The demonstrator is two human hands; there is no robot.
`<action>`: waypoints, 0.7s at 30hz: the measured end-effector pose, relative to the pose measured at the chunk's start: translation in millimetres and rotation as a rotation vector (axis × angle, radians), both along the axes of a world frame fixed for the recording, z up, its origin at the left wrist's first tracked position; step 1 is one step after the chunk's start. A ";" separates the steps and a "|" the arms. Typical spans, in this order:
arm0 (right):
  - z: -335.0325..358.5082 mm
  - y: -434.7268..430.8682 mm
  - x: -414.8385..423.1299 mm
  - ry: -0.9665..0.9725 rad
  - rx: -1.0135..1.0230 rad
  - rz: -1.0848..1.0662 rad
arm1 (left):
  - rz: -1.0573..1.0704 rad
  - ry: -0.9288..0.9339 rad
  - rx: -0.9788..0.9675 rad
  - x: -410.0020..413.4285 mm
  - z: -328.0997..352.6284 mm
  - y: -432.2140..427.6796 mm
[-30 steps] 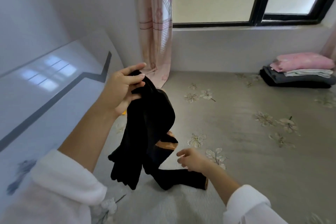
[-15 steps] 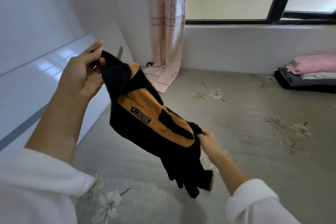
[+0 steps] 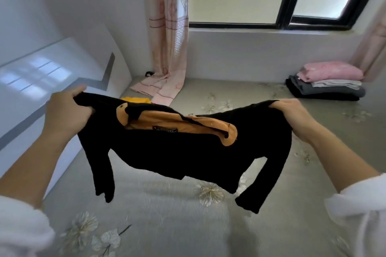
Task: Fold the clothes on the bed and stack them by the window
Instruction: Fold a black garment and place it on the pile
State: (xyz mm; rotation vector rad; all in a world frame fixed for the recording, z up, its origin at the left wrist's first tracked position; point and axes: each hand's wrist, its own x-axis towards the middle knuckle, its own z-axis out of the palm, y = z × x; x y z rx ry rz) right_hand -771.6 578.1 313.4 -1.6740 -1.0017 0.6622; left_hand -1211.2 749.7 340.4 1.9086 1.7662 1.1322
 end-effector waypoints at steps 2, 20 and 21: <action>25.9 -1.2 15.4 0.023 -0.008 0.161 | -0.012 -0.104 0.049 5.9 19.4 15.6; -17.9 60.0 57.6 0.178 0.036 -0.557 | -0.173 -0.899 -0.410 134.0 -49.3 88.8; -13.4 56.3 57.3 0.047 0.063 -0.595 | -0.189 -0.869 -0.322 136.7 -45.7 86.9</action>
